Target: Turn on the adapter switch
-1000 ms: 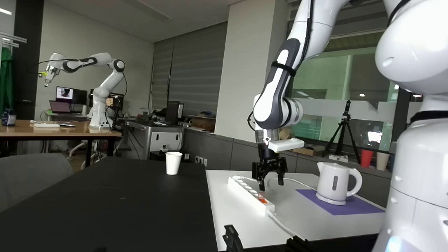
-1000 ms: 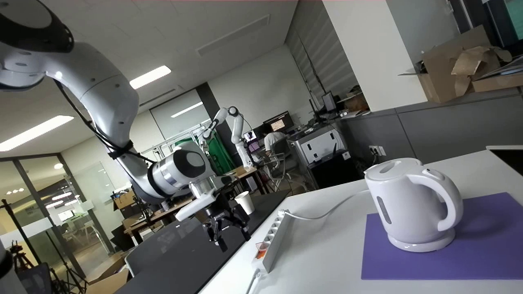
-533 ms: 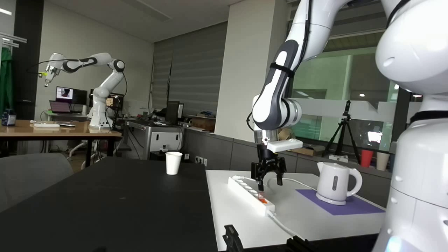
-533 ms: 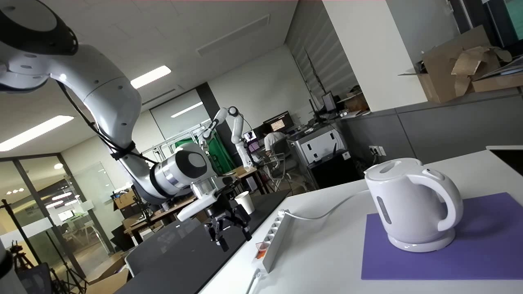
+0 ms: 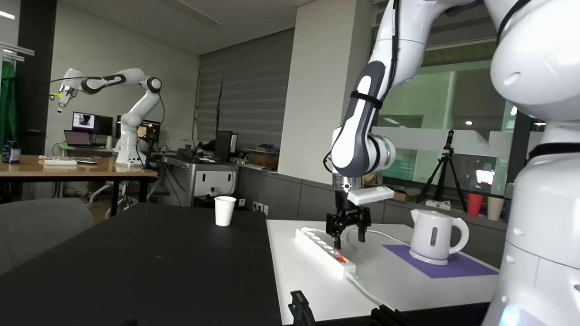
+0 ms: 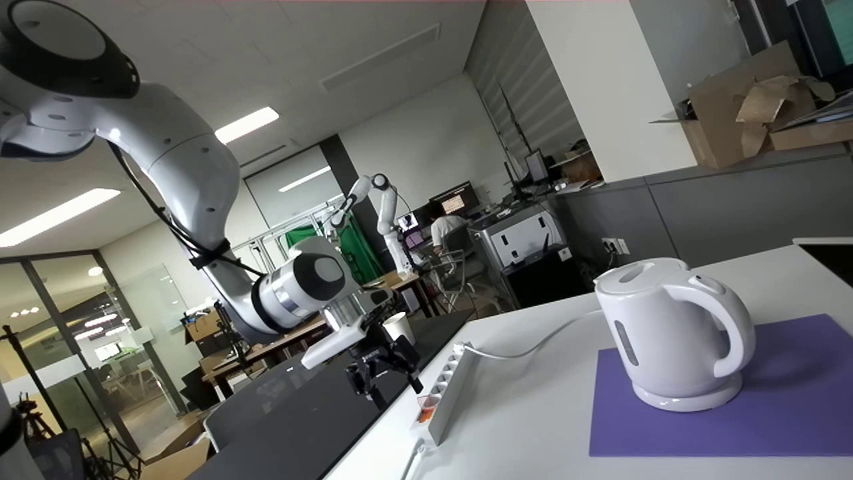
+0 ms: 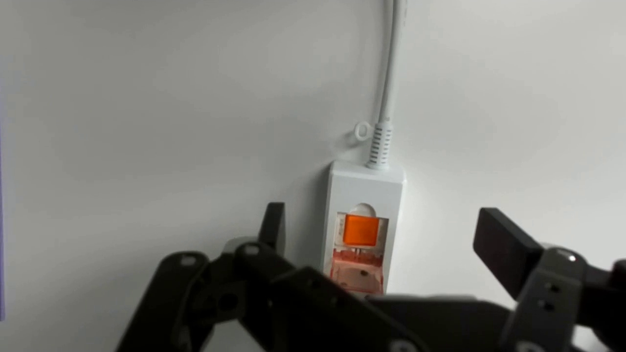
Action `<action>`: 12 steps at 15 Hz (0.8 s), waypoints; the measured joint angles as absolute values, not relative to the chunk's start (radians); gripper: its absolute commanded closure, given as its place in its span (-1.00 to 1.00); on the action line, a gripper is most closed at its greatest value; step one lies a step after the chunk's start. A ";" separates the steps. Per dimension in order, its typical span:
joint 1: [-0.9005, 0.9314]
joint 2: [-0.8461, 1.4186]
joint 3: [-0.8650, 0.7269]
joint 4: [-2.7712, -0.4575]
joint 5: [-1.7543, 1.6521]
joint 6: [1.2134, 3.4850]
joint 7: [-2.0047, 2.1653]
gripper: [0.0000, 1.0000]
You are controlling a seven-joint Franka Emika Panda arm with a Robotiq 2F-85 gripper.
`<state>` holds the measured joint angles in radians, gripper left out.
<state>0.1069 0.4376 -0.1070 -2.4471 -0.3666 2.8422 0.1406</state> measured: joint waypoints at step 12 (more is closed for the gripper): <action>0.245 0.549 -0.246 -2.431 -0.271 3.010 0.142 1.00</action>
<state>0.2449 0.5485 -0.2458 -2.4308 -0.2709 3.0096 0.1422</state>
